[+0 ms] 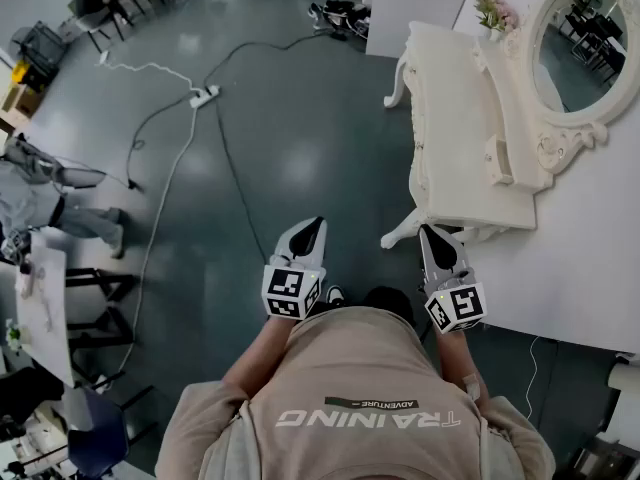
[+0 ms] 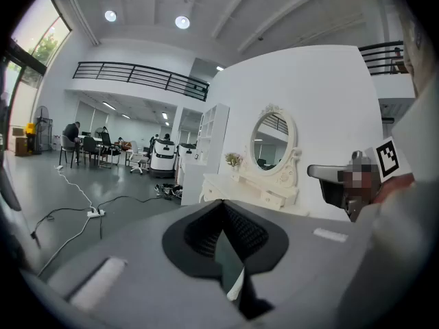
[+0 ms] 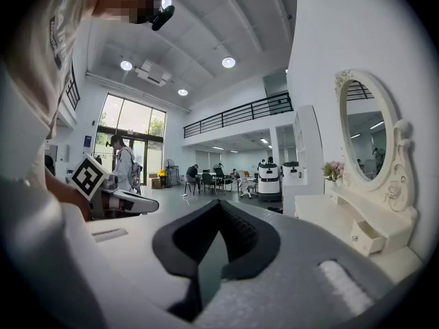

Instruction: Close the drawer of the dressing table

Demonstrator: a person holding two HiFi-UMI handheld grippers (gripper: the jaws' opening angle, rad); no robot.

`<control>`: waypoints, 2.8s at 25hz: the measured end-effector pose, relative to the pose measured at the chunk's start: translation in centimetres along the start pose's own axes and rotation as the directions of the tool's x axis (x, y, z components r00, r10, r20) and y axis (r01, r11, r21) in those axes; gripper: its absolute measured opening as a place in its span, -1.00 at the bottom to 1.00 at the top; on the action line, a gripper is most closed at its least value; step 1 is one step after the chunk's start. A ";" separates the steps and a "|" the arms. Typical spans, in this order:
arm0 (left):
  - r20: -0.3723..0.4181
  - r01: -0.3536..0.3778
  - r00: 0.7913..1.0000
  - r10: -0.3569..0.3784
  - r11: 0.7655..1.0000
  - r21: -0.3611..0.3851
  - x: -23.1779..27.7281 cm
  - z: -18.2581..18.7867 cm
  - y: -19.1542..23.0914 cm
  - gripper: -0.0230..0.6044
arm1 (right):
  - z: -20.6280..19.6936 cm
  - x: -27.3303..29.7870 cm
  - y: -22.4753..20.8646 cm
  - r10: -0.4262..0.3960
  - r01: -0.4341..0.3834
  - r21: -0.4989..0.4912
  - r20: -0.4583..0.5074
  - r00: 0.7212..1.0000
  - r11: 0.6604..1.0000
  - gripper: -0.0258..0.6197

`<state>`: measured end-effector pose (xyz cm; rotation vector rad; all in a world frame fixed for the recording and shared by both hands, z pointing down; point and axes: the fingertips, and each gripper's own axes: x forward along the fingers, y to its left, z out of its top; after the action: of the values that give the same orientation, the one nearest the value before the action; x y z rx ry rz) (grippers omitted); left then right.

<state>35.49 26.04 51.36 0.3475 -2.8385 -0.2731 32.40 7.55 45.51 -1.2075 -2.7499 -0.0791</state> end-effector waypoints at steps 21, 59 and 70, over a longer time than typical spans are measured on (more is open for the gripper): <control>-0.179 0.013 0.984 -0.023 0.998 -0.060 6.4 -3.3 3.3 -0.87 | -2.0 7.1 -3.8 -0.053 0.054 0.065 -0.023 0.998 0.996 -0.92; -0.154 0.376 0.920 -0.360 0.923 0.088 41.8 13.9 13.2 -0.87 | 3.4 29.5 -25.7 -0.423 0.422 0.041 0.049 0.905 0.906 -0.92; -0.207 0.558 0.818 -0.536 0.827 0.065 48.1 14.4 14.1 -0.87 | 2.2 30.5 -27.2 -0.632 0.629 0.087 0.004 0.775 0.772 -0.92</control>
<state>-16.55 29.19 52.31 1.1645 -2.5157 -0.1618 -8.24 11.56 47.96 -0.2102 -3.0208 -0.0131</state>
